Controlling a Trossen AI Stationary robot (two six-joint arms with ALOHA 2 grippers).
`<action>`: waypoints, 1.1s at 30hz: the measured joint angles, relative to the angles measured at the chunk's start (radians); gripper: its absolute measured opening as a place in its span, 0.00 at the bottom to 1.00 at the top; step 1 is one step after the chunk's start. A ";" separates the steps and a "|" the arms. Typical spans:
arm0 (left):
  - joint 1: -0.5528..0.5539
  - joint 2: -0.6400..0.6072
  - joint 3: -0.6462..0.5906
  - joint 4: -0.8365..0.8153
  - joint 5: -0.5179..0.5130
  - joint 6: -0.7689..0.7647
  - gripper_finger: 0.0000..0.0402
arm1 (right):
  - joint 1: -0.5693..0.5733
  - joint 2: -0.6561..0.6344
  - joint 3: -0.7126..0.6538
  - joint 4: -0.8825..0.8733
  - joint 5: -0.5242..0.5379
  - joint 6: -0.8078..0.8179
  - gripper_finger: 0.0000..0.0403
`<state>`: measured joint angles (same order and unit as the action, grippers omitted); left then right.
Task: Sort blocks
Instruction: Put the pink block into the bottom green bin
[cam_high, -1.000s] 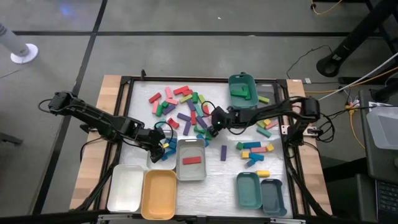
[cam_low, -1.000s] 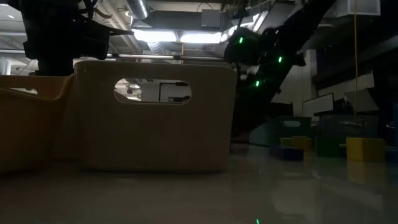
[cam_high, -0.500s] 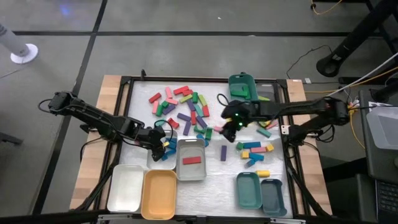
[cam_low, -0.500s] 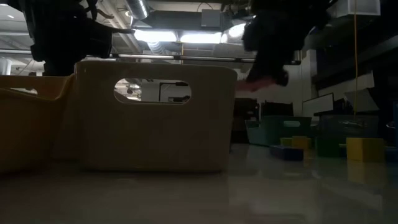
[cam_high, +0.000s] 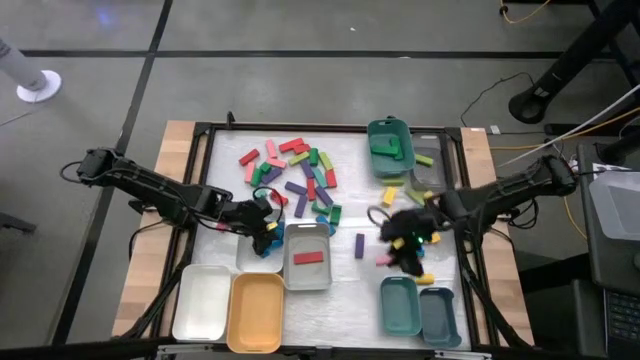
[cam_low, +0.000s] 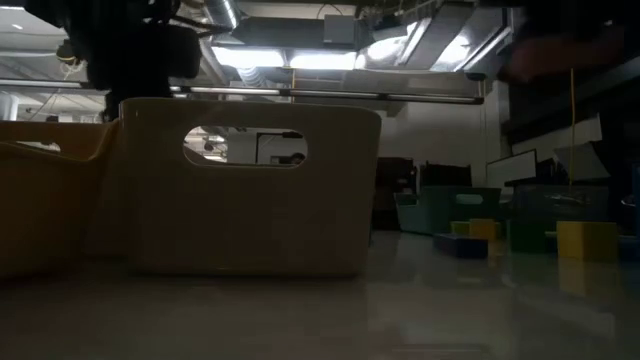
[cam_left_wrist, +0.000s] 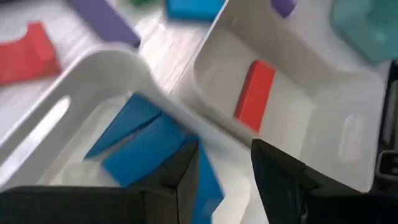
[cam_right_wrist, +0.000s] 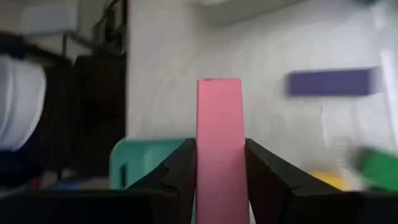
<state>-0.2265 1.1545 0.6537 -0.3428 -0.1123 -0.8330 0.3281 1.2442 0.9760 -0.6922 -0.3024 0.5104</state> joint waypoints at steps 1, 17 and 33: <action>0.006 0.000 0.000 0.015 0.000 0.004 0.33 | 0.033 0.000 0.000 0.000 0.004 0.009 0.29; 0.073 0.000 0.000 0.188 -0.007 0.093 0.33 | 0.385 0.054 0.000 0.001 0.110 0.064 0.30; 0.073 0.000 0.000 0.242 -0.007 0.101 0.33 | 0.411 0.204 0.000 0.009 0.135 0.096 0.34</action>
<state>-0.1535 1.1545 0.6537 -0.1008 -0.1196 -0.7316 0.7395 1.4477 0.9760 -0.6834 -0.1673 0.6060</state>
